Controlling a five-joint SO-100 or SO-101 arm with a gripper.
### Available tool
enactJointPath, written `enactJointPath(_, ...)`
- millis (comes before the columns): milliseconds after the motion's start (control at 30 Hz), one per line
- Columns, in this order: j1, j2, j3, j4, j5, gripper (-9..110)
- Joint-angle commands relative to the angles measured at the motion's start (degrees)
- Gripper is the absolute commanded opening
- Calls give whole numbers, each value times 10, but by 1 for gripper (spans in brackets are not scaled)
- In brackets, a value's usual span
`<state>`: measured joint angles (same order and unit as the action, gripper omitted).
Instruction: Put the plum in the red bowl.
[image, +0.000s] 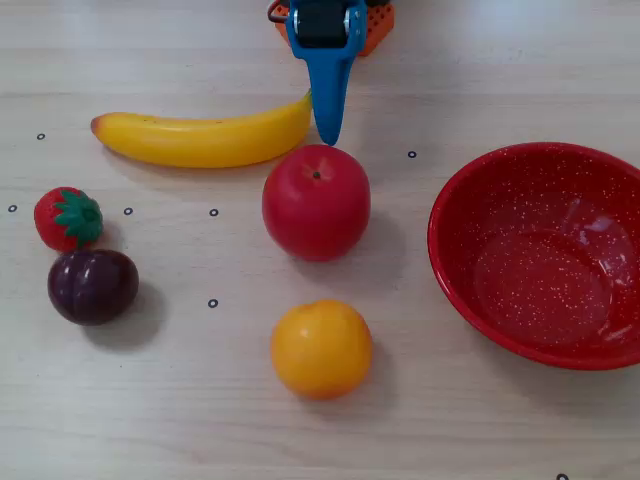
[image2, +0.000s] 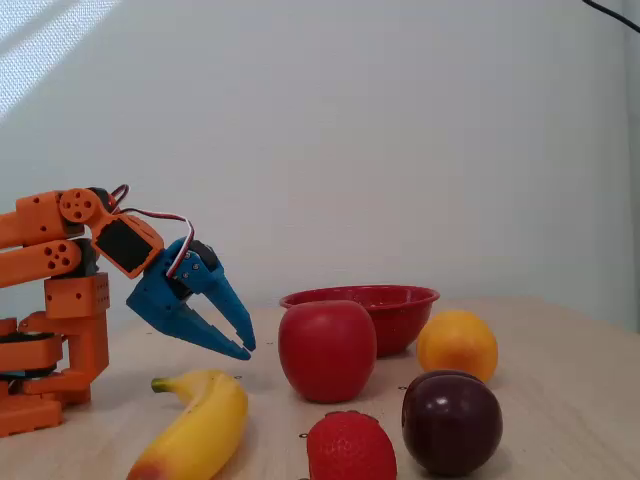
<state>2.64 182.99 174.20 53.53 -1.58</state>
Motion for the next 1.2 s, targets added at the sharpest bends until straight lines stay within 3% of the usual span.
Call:
enactJointPath(0,5,7,4,-5,0,0)
enactJointPath(967,5,7,4,-5,1,0)
enactJointPath(1167,41,-33,-4,-29,48,0)
